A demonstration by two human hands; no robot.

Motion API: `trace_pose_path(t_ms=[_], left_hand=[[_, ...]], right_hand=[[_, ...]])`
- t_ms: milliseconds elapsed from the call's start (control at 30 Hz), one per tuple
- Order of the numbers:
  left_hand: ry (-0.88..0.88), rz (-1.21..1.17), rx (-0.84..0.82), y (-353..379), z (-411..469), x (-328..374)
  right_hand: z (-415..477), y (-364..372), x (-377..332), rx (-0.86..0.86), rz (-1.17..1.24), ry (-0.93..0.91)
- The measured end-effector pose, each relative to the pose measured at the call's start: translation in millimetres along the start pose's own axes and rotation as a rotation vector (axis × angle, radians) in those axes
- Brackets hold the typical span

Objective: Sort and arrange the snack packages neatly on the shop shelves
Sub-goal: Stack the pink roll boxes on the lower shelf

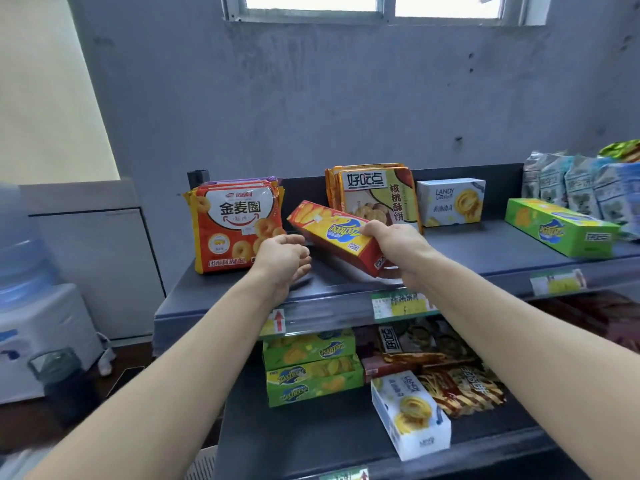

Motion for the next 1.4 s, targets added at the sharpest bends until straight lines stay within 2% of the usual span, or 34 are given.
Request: trace_pose_path(t_ms=[333, 533, 667, 933, 1233, 1400], left_hand=[[0.069, -0.042, 0.062, 72, -40, 20], [0.053, -0.112, 0.254, 97, -66, 19], [0.066, -0.117, 0.313, 98, -89, 11], [0.021, -0.08, 0.409, 84, -132, -8], [-0.109, -0.047, 0.457, 42, -167, -58], [-0.199, -0.098, 0.471, 6, -188, -91]], right_hand=[[-42, -87, -15, -0.059, 0.226, -0.085], [-57, -135, 5, -0.229, 0.275, -0.035], [-62, -147, 23, -0.35, 0.352, 0.06], [-79, -150, 49, -0.484, 0.286, 0.249], [-107, -120, 82, -0.704, 0.003, 0.398], [-114, -80, 109, -0.592, -0.059, 0.432]])
Point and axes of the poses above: each hand's wrist, its own z-axis towards the middle knuckle, its own y-axis out of the palm, x = y × z, the point moved 4 cm from there along z, towards the middle knuckle, and after that the axes turned 7 degrees about -x, right-handed, at the moved point
